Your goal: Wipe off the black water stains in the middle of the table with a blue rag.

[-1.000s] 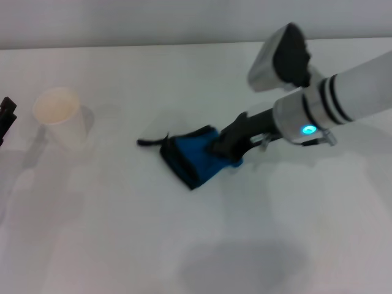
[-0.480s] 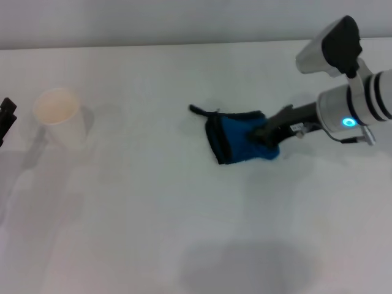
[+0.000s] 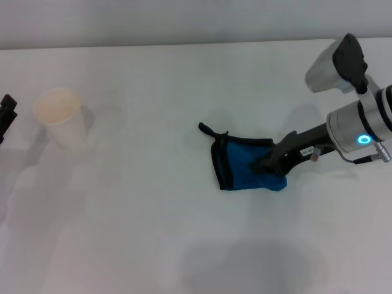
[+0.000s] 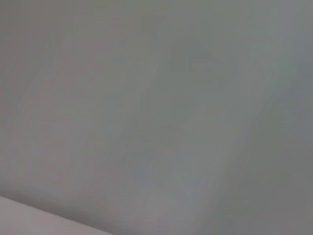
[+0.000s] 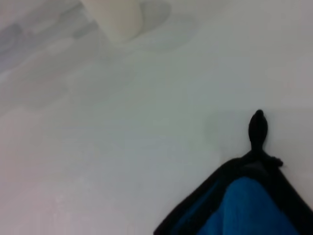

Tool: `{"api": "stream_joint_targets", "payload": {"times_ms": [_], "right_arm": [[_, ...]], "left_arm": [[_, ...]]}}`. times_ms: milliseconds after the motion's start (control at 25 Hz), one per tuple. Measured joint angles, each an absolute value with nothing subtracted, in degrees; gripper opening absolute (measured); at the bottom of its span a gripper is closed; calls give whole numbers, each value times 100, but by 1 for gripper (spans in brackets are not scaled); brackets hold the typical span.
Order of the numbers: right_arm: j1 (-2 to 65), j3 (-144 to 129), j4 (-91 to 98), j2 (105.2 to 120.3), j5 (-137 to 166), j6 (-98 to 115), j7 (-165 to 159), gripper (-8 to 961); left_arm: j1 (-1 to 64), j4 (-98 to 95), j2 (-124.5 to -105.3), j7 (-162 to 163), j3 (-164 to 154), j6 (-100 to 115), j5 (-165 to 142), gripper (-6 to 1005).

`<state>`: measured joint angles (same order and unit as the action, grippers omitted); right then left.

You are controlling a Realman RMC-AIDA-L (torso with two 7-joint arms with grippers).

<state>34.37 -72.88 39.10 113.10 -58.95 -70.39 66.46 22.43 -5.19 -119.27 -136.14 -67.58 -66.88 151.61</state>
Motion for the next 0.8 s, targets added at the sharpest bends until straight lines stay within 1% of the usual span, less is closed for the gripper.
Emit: {"api": "stream_joint_targets", "payload": {"times_ms": [160, 520, 600, 800], "right_arm": [[3480, -7283, 3915, 11313, -5740, -7038, 6476, 148], [3403, -7223, 4142, 11251, -5695, -7061, 6403, 164], [3304, -7162, 4368, 11292, -5694, -7055, 6410, 201], [3043, -6366, 4842, 11515, -5813, -6980, 6631, 294]], "left_arm": [[2246, -527, -11927, -13614, -6757, -6688, 15161, 860], [2245, -528, -11927, -13614, -6749, -6689, 15161, 859], [2239, -527, -11927, -13614, -6750, -6689, 15161, 859], [2238, -524, -11927, -13616, -6750, -6689, 15161, 859]]}}
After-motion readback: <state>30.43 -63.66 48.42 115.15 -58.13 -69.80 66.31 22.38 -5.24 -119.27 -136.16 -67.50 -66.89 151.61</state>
